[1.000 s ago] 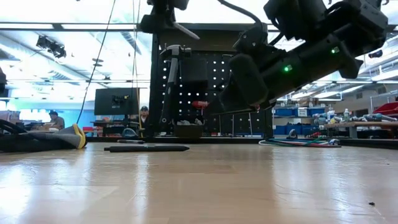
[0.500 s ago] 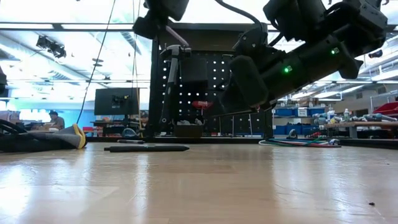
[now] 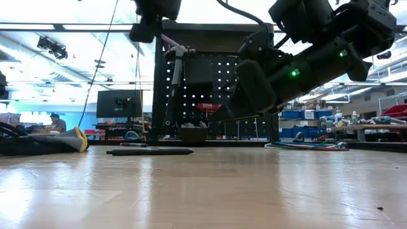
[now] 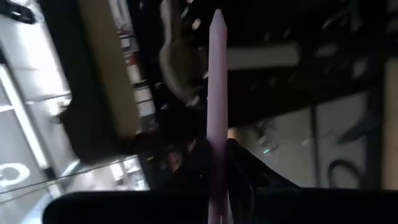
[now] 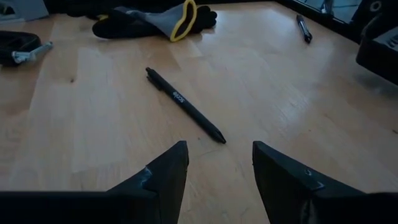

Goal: Hang tools onto peg board
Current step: Put the pink pen on the peg board

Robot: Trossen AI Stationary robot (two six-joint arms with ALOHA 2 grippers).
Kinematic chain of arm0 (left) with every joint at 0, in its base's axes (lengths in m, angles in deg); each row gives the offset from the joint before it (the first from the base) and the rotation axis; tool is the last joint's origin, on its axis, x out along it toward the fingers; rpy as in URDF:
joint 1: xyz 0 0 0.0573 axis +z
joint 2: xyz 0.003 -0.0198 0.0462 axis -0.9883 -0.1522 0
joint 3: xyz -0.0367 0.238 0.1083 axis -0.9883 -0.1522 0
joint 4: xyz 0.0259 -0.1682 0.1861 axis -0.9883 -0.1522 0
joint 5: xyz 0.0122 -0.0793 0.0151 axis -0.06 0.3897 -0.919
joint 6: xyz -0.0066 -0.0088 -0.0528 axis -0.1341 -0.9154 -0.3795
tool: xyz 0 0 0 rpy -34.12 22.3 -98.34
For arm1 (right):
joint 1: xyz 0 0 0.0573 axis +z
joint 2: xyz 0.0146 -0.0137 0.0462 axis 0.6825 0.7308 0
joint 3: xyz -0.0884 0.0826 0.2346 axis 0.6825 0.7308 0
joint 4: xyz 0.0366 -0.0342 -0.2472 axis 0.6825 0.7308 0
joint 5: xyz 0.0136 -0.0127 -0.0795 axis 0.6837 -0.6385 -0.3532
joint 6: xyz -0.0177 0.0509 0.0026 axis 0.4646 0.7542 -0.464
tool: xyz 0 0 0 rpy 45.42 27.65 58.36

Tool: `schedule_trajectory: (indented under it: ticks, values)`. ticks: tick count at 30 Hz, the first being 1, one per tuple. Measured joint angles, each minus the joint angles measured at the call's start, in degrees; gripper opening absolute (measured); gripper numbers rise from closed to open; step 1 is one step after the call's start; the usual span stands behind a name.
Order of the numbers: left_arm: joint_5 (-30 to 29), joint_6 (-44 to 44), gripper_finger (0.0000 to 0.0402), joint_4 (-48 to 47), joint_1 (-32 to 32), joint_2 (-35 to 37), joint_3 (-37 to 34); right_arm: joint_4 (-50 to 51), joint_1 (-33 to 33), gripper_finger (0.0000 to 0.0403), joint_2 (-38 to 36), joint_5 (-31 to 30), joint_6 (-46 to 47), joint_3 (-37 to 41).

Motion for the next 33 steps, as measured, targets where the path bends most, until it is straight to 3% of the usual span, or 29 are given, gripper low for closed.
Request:
schedule_trajectory:
  ticks: [3, 12, 26, 33]
  values:
    - [2.85, -1.79, 0.0028, 0.25, 1.21, -1.24, -0.95, -0.23, 0.00, 0.0187, 0.00, 0.02, 0.03, 0.00]
    - [2.95, -1.61, 0.0028, 4.45, 1.82, -1.29, -1.15, -0.25, 0.00, 0.0185, 0.00, 0.39, 0.45, 0.00]
    - [-2.33, 22.36, 0.0028, 16.03, 4.35, -5.31, -1.13, -0.03, 0.00, 0.0183, 0.00, 0.42, 0.48, 0.02]
    - [-1.39, 27.57, 0.0045, 17.65, 4.47, -6.03, -1.06, 0.01, 0.00, 0.0181, 0.00, 0.42, 0.47, 0.02]
